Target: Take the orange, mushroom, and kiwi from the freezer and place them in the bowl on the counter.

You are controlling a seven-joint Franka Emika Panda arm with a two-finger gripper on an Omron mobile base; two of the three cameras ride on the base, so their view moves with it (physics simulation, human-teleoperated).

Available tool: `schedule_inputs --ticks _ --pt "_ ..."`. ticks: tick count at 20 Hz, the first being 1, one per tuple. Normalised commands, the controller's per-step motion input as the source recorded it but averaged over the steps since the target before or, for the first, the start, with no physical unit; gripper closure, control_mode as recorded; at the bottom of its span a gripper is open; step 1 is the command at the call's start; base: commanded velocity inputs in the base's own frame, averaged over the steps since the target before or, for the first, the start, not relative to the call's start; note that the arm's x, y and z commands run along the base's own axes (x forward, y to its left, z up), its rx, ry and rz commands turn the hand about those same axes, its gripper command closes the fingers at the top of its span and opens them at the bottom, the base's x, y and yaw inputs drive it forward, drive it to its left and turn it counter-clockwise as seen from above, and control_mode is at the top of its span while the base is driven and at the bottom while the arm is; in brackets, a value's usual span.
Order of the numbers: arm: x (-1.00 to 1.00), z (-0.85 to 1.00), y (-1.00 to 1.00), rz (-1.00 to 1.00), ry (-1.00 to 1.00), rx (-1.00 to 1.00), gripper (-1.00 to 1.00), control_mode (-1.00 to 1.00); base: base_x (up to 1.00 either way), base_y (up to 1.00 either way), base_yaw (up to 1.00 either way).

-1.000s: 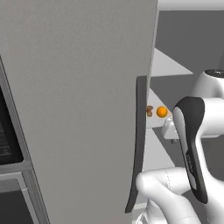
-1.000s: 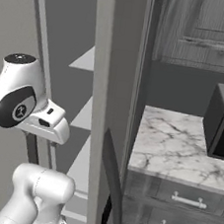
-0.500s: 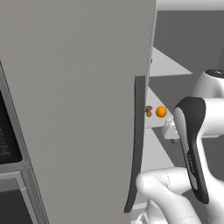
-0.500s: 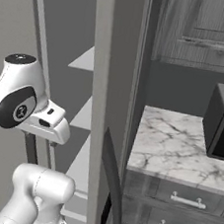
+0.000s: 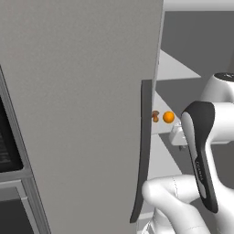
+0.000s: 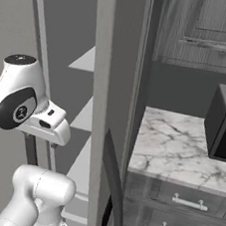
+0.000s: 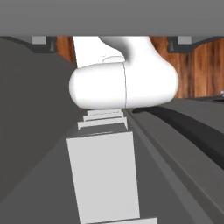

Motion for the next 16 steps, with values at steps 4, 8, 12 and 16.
schedule_inputs --ticks 4,8,12,16 --pt "0.00 0.00 0.00 0.00 0.00 0.00 -1.00 1.00 0.76 -0.29 0.00" --pt "0.00 0.00 0.00 0.00 0.00 0.00 -1.00 1.00 0.18 -0.24 0.01" --pt "0.00 0.00 0.00 0.00 0.00 0.00 -1.00 1.00 0.31 -0.30 0.04" --pt "0.00 0.00 0.00 0.00 0.00 0.00 -1.00 1.00 0.62 -0.31 0.02"
